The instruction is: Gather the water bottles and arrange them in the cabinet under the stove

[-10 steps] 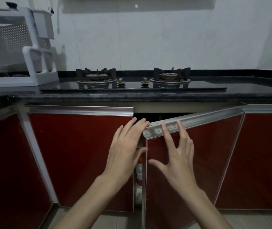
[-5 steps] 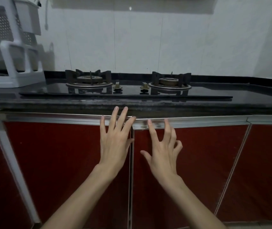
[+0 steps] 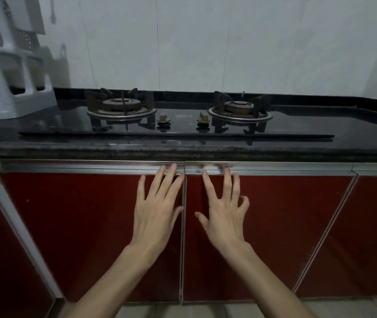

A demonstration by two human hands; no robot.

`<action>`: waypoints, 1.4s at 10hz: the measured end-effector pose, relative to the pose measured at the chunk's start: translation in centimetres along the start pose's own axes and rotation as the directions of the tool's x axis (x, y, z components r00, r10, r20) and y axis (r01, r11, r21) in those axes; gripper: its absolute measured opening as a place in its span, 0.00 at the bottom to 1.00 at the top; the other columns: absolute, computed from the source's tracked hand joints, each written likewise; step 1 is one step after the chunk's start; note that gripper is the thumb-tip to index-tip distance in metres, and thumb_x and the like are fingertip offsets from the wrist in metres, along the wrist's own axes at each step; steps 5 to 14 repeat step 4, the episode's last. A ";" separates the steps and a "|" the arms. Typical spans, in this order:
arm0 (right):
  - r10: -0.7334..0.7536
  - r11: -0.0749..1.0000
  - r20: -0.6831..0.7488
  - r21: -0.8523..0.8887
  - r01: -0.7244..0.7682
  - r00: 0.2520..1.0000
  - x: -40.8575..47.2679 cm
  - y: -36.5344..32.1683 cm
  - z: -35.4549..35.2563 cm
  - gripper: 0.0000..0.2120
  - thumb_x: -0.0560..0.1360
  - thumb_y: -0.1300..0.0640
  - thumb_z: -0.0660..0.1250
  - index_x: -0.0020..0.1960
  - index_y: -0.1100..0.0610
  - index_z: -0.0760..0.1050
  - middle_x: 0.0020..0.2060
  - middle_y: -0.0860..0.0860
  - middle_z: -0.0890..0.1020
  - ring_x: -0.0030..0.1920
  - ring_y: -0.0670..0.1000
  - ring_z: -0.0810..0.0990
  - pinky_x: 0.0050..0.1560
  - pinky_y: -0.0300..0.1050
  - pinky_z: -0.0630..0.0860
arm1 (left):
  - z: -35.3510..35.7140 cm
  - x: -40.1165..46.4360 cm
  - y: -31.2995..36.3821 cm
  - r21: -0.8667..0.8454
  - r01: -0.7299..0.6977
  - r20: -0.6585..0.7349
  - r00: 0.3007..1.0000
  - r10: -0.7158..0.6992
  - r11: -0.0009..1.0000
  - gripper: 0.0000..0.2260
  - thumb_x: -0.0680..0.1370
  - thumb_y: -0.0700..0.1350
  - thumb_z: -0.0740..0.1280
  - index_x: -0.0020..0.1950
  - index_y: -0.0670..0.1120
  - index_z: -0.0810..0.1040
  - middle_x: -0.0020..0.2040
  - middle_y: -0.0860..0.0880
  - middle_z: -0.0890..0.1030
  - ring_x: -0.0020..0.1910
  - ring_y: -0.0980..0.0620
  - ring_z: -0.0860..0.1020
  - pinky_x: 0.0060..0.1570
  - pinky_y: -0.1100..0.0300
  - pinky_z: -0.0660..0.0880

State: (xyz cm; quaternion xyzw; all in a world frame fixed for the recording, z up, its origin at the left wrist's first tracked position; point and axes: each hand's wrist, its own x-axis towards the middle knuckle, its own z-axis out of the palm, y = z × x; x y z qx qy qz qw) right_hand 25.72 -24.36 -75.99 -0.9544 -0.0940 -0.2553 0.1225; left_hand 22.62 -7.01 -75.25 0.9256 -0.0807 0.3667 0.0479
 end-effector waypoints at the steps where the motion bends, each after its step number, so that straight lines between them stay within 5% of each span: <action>1: 0.003 1.000 0.136 0.031 -0.007 0.991 -0.3 -0.4 -2.9 0.56 0.75 0.40 0.75 0.84 0.39 0.35 0.85 0.56 0.35 0.84 0.60 0.35 0.77 0.72 0.57 | -2.3 -0.3 -0.3 0.013 0.058 0.145 0.988 -0.060 0.998 0.40 0.77 0.53 0.76 0.85 0.50 0.62 0.88 0.49 0.52 0.87 0.48 0.49 0.81 0.34 0.57; 3: -0.023 0.999 0.476 0.042 0.003 0.879 2.0 -1.7 -14.3 0.43 0.80 0.40 0.69 0.85 0.39 0.44 0.85 0.55 0.48 0.85 0.61 0.37 0.80 0.70 0.52 | -12.5 1.5 -1.2 0.106 0.131 0.303 0.940 -0.158 0.986 0.30 0.77 0.55 0.76 0.77 0.48 0.74 0.81 0.47 0.70 0.83 0.46 0.62 0.80 0.38 0.62; 4: -0.027 0.999 0.537 0.045 0.004 0.843 3.9 -2.5 -21.3 0.42 0.79 0.38 0.68 0.85 0.39 0.46 0.85 0.53 0.51 0.85 0.58 0.39 0.80 0.69 0.50 | -19.7 3.2 -1.6 0.157 0.168 0.345 0.914 -0.213 0.973 0.32 0.78 0.60 0.73 0.78 0.48 0.73 0.82 0.46 0.69 0.83 0.45 0.63 0.79 0.37 0.63; 14: -0.027 0.999 0.537 0.045 0.004 0.843 3.9 -2.5 -21.3 0.42 0.79 0.38 0.68 0.85 0.39 0.46 0.85 0.53 0.51 0.85 0.58 0.39 0.80 0.69 0.50 | -19.7 3.2 -1.6 0.157 0.168 0.345 0.914 -0.213 0.973 0.32 0.78 0.60 0.73 0.78 0.48 0.73 0.82 0.46 0.69 0.83 0.45 0.63 0.79 0.37 0.63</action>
